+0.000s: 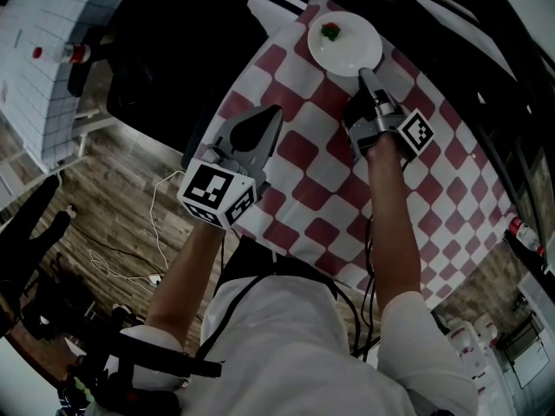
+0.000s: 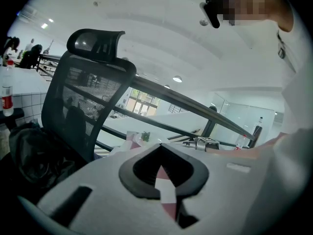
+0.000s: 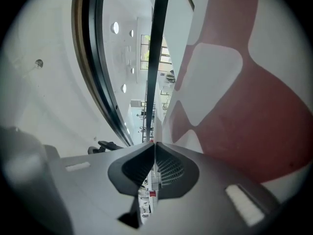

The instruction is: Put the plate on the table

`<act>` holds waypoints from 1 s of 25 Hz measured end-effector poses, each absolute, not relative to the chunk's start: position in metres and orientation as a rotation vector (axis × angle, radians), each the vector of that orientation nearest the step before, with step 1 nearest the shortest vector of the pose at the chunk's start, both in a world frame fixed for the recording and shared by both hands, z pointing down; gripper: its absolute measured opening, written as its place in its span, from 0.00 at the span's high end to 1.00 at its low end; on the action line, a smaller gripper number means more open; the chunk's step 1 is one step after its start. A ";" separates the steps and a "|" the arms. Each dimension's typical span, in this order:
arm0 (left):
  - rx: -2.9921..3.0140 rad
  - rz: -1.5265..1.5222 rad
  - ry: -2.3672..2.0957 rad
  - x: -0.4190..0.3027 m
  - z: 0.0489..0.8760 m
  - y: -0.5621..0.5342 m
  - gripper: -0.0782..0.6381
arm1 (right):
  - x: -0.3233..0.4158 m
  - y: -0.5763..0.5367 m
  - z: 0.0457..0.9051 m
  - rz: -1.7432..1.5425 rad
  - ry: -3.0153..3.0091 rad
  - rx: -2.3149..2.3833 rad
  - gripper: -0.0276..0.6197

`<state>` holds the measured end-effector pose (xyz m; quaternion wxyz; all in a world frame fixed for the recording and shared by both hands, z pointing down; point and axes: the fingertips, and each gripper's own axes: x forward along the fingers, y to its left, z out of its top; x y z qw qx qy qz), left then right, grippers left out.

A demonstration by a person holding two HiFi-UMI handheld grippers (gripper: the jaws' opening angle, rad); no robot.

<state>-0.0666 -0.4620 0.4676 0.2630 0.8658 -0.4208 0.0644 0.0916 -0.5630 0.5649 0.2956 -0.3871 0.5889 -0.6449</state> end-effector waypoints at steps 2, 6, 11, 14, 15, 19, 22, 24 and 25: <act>2.339 0.175 -1.141 -0.068 0.469 -0.463 0.89 | 0.091 -0.565 0.568 -1.716 1.564 -1.034 0.93; 2.336 0.174 -1.145 -0.070 0.470 -0.463 0.89 | 0.089 -0.567 0.573 -1.729 1.557 -1.049 0.93; 2.336 0.170 -1.145 -0.070 0.469 -0.461 0.89 | 0.090 -0.567 0.579 -1.746 1.528 -1.076 0.93; 2.336 0.165 -1.145 -0.071 0.468 -0.461 0.89 | 0.089 -0.567 0.580 -1.754 1.510 -1.091 0.93; 2.335 0.165 -1.145 -0.072 0.468 -0.461 0.89 | 0.089 -0.567 0.581 -1.756 1.504 -1.099 0.93; 2.338 0.170 -1.135 -0.070 0.468 -0.457 0.89 | 0.090 -0.568 0.584 -1.770 1.503 -1.132 0.93; 2.339 0.170 -1.134 -0.068 0.466 -0.454 0.89 | 0.089 -0.567 0.585 -1.789 1.504 -1.154 0.93; 2.337 0.168 -1.132 -0.068 0.464 -0.453 0.89 | 0.090 -0.568 0.585 -1.793 1.504 -1.168 0.91; 2.337 0.168 -1.131 -0.068 0.464 -0.452 0.89 | 0.090 -0.568 0.585 -1.791 1.507 -1.172 0.89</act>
